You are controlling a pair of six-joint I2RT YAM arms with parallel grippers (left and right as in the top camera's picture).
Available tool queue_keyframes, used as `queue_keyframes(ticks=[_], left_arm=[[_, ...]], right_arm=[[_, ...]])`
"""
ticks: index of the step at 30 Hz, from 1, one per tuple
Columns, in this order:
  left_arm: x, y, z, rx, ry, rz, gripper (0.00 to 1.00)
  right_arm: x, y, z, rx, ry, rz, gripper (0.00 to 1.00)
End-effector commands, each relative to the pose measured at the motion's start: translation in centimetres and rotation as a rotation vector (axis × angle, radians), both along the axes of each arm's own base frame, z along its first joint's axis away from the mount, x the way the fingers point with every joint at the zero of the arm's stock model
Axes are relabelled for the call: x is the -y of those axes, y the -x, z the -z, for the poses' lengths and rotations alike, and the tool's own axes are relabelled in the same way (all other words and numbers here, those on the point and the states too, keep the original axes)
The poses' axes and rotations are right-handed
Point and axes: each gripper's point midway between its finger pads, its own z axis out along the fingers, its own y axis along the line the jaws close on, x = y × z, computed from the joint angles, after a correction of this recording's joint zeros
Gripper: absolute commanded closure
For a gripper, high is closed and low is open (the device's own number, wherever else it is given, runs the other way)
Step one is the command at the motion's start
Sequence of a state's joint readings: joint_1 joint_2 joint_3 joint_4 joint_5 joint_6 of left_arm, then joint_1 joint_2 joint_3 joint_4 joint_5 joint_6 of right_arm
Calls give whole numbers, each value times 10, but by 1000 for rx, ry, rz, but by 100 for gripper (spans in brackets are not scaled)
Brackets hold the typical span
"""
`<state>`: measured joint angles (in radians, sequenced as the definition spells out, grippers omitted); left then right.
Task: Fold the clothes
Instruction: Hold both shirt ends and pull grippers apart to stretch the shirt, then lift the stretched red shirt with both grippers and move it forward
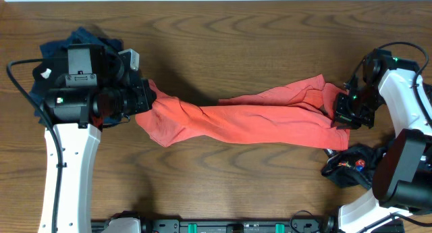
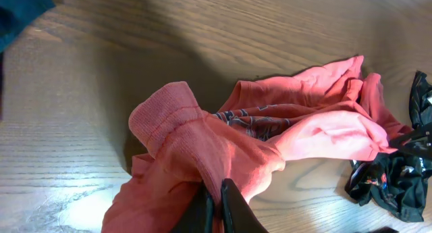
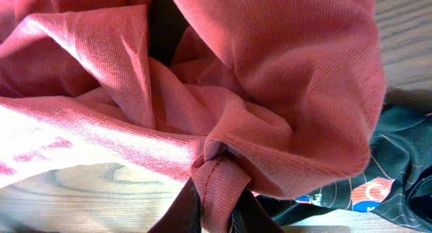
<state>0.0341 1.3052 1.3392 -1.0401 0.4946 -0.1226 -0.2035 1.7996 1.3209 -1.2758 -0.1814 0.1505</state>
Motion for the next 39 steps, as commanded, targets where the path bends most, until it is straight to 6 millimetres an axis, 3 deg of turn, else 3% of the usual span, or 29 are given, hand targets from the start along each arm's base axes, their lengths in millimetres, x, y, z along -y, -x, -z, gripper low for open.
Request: queue_keyframes(ticks=[1, 4, 8, 12, 14, 16, 19, 21, 24, 30, 35, 39], left_arm=[[-1, 0, -1, 12, -5, 10, 94], [-1, 0, -1, 11, -5, 9, 94], [-1, 0, -1, 12, -5, 9, 94], [-1, 0, -1, 13, -6, 10, 94], [-1, 0, -1, 13, -6, 9, 94], [-1, -1, -2, 15, -6, 9, 94], [-1, -1, -2, 15, -6, 9, 94], [-1, -1, -2, 15, -6, 9, 94], [-1, -1, -2, 15, -6, 9, 94], [-1, -1, -4, 28, -9, 15, 94], [-1, -1, -32, 166, -40, 54, 94], [-8, 5, -73, 340, -92, 37, 94]], right_arm=[[2, -3, -9, 35, -5, 4, 87], [2, -4, -8, 41, -4, 4, 99], [1, -5, -9, 44, -11, 4, 99], [-18, -21, -21, 155, -99, -42, 99], [-30, -33, -44, 283, -156, -85, 99], [-29, -42, -69, 399, -140, -96, 99], [-18, -54, -111, 577, -64, -92, 99], [0, -55, -137, 669, 40, -34, 93], [12, -48, -155, 717, 125, 17, 97], [18, -37, -162, 715, 175, 25, 99], [19, -42, -186, 821, 199, 26, 99], [27, -38, -233, 989, 280, 53, 99]])
